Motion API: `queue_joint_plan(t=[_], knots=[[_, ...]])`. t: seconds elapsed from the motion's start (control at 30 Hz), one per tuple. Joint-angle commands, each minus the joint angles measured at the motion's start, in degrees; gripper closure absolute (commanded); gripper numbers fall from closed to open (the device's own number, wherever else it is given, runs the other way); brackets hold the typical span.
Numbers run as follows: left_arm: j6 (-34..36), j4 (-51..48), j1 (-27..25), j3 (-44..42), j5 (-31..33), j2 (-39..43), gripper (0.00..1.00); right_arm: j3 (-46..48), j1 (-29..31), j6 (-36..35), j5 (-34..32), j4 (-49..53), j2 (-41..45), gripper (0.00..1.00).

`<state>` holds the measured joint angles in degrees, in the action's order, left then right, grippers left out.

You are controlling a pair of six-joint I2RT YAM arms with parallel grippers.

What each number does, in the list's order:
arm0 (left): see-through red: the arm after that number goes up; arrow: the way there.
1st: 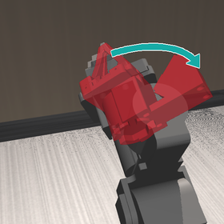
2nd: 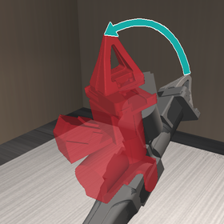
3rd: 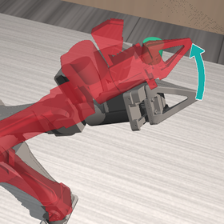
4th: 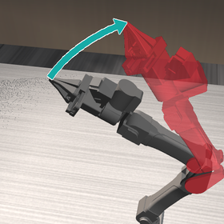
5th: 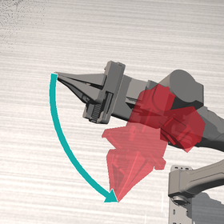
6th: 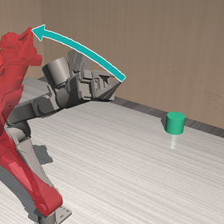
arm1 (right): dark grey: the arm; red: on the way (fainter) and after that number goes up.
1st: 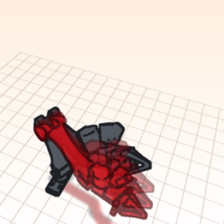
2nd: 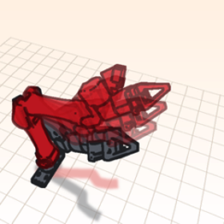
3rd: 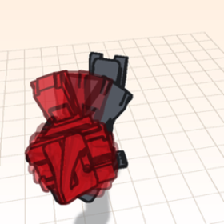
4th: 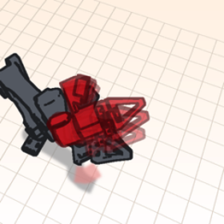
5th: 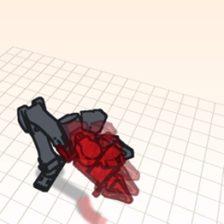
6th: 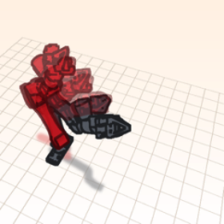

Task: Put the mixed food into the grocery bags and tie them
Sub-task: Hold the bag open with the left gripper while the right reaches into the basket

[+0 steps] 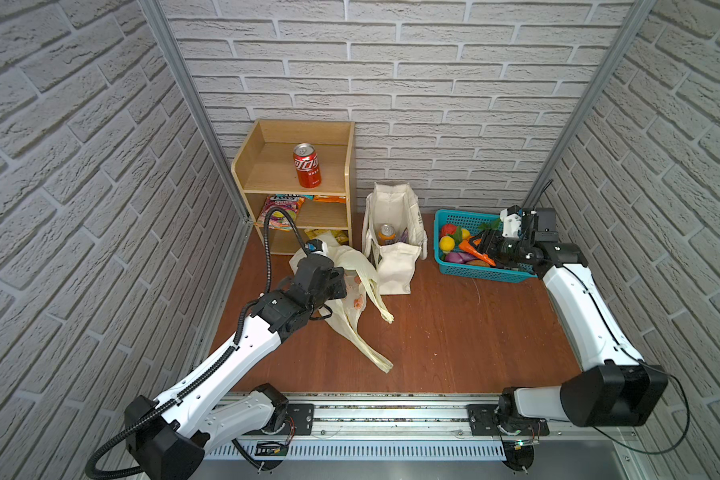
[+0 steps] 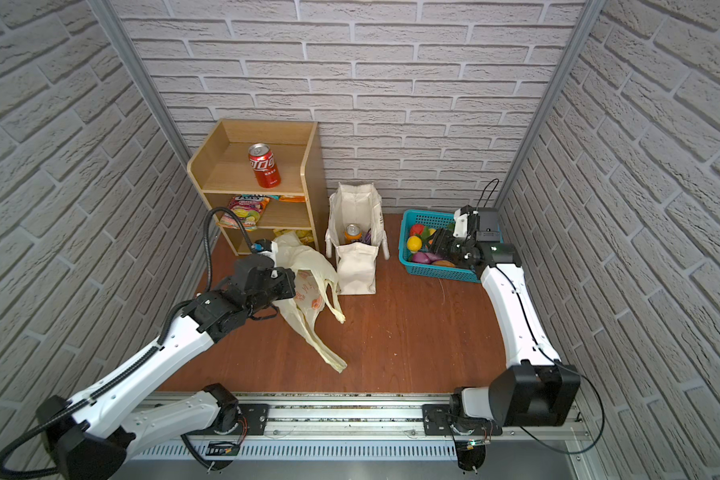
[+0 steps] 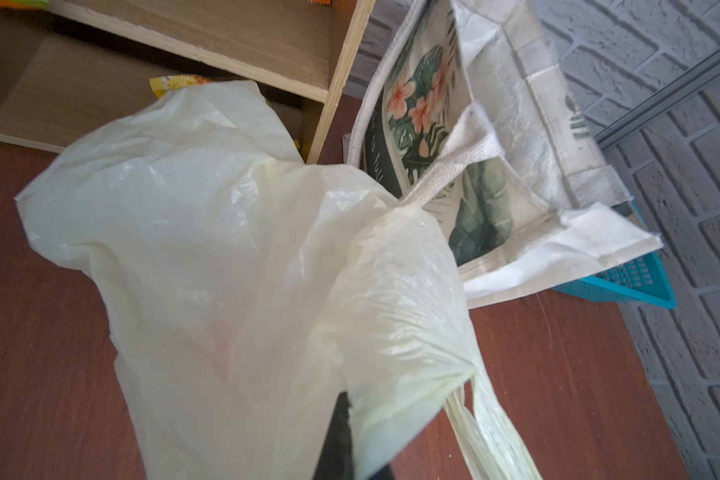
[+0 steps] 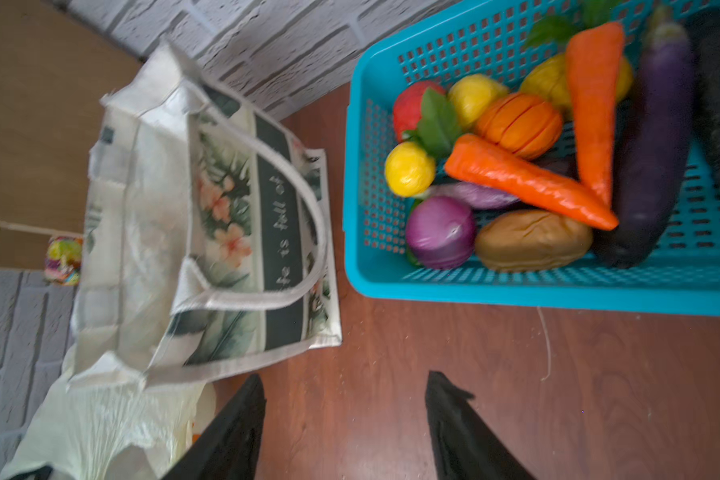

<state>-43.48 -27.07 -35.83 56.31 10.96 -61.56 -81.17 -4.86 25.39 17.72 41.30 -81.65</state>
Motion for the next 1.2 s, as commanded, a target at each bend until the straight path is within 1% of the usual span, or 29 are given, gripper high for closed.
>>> queue_joint_plan(t=[0.0,0.1,0.33,0.43,0.53,0.63,0.8,1.0,1.1,1.17], knots=[[2.22,-1.15,0.46,2.73,-2.91,-1.81,1.00,-7.15,-0.87,-5.34,-3.66,2.16,-8.44,0.35],[2.35,-1.11,0.57,3.19,-4.47,-2.93,1.00,-13.87,-1.24,-7.57,-6.20,4.53,-17.16,0.34],[2.23,-0.67,1.25,3.42,-5.48,-4.77,1.00,-26.86,-2.21,-8.82,-7.67,8.05,-34.08,0.30],[1.74,0.11,1.99,2.80,-5.99,-4.43,1.00,-31.88,-2.93,-9.34,-8.55,10.56,-39.50,0.28],[1.43,0.70,2.52,2.31,-6.52,-4.34,1.00,-34.34,-3.91,-9.61,-8.41,11.43,-42.75,0.27],[1.38,0.79,2.79,2.07,-6.81,-4.37,1.00,-35.02,-4.61,-9.59,-7.42,11.67,-44.46,0.27],[0.95,1.91,2.96,1.52,-6.92,-4.53,1.00,-33.64,-4.77,-9.53,-2.17,11.56,-44.24,0.29],[0.42,3.11,2.94,1.51,-7.64,-5.18,1.00,-23.82,-4.76,-6.14,6.17,4.37,-38.86,0.33],[0.24,3.50,2.96,1.52,-7.79,-4.99,1.00,-21.01,-4.63,-5.44,7.48,2.44,-37.03,0.34],[0.15,3.66,2.96,1.52,-7.65,-4.98,1.00,-20.35,-4.41,-5.98,6.30,2.51,-36.27,0.34]])
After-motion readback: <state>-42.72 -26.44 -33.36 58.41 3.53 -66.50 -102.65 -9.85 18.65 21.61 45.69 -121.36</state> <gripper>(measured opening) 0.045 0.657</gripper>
